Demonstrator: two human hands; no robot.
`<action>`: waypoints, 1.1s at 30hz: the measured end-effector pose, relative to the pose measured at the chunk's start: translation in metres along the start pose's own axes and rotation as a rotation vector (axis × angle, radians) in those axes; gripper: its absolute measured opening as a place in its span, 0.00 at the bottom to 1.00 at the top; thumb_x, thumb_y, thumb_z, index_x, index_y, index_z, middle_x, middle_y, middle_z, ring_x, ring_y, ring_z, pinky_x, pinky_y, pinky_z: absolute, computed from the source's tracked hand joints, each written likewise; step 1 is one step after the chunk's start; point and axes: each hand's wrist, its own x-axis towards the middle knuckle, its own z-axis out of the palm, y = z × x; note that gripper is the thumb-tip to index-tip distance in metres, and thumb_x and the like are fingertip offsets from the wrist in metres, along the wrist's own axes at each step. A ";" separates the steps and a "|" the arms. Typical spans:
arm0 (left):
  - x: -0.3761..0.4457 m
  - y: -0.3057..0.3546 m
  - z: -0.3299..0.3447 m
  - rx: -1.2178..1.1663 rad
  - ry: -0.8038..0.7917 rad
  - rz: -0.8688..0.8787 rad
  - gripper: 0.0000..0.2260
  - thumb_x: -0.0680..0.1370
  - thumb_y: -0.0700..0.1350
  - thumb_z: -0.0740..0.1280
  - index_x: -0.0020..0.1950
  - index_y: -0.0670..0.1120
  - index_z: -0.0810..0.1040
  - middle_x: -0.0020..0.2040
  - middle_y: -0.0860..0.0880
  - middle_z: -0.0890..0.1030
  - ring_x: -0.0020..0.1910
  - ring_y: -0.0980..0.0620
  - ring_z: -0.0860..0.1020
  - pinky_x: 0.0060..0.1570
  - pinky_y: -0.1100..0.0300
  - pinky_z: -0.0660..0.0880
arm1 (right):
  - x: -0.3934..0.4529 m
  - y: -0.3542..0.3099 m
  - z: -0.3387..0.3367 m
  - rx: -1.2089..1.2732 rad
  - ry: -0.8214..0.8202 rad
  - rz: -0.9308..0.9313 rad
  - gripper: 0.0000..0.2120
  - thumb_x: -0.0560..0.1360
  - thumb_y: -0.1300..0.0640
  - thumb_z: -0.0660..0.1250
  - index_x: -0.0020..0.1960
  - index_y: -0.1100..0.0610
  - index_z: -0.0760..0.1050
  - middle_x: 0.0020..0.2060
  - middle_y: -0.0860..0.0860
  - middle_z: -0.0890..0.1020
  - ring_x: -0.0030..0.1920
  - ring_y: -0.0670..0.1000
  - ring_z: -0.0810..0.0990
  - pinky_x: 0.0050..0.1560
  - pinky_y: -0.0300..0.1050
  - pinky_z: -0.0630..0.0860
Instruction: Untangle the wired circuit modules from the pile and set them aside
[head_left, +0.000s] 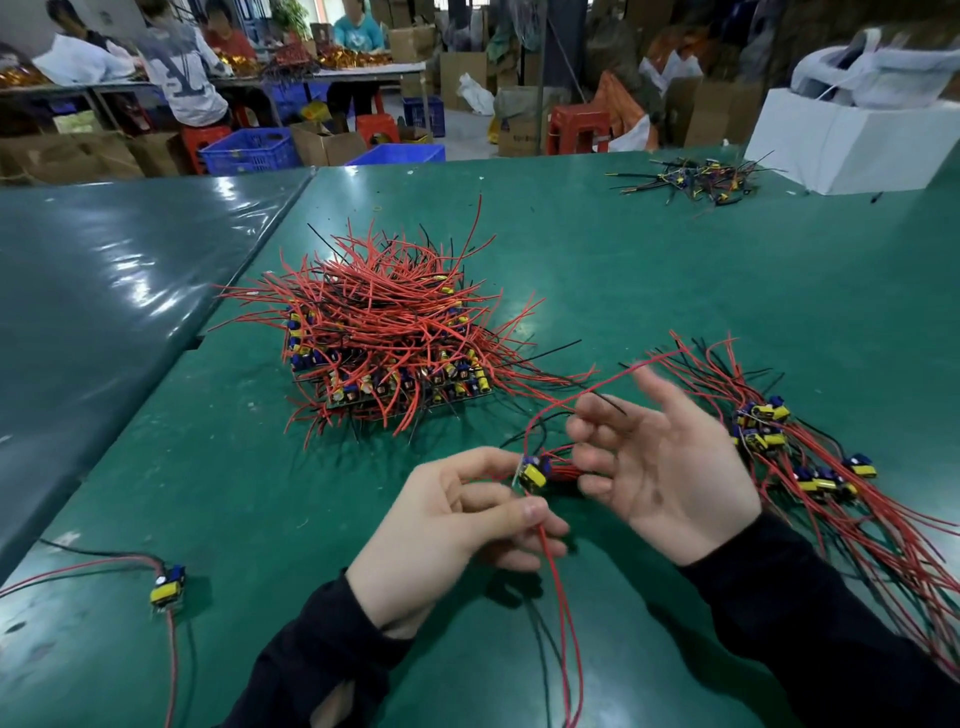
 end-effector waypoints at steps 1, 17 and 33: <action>0.000 0.000 0.000 -0.038 0.027 -0.001 0.15 0.66 0.40 0.70 0.51 0.41 0.74 0.38 0.40 0.84 0.34 0.47 0.84 0.31 0.62 0.79 | 0.000 0.004 0.001 -0.077 0.026 -0.030 0.14 0.63 0.47 0.66 0.37 0.57 0.83 0.35 0.52 0.80 0.29 0.48 0.76 0.27 0.37 0.71; -0.005 0.004 -0.001 -0.043 -0.169 -0.117 0.15 0.68 0.40 0.72 0.53 0.41 0.75 0.40 0.40 0.84 0.37 0.46 0.84 0.31 0.63 0.78 | 0.001 0.023 0.001 -0.421 -0.163 -0.221 0.14 0.61 0.46 0.78 0.40 0.54 0.85 0.38 0.49 0.85 0.41 0.46 0.81 0.42 0.36 0.75; 0.001 0.009 -0.014 -0.008 0.089 0.182 0.11 0.63 0.48 0.71 0.39 0.43 0.86 0.32 0.46 0.82 0.29 0.56 0.79 0.28 0.68 0.74 | -0.004 0.027 0.009 -0.347 -0.321 0.068 0.08 0.73 0.58 0.60 0.39 0.62 0.72 0.27 0.51 0.73 0.29 0.51 0.76 0.35 0.40 0.75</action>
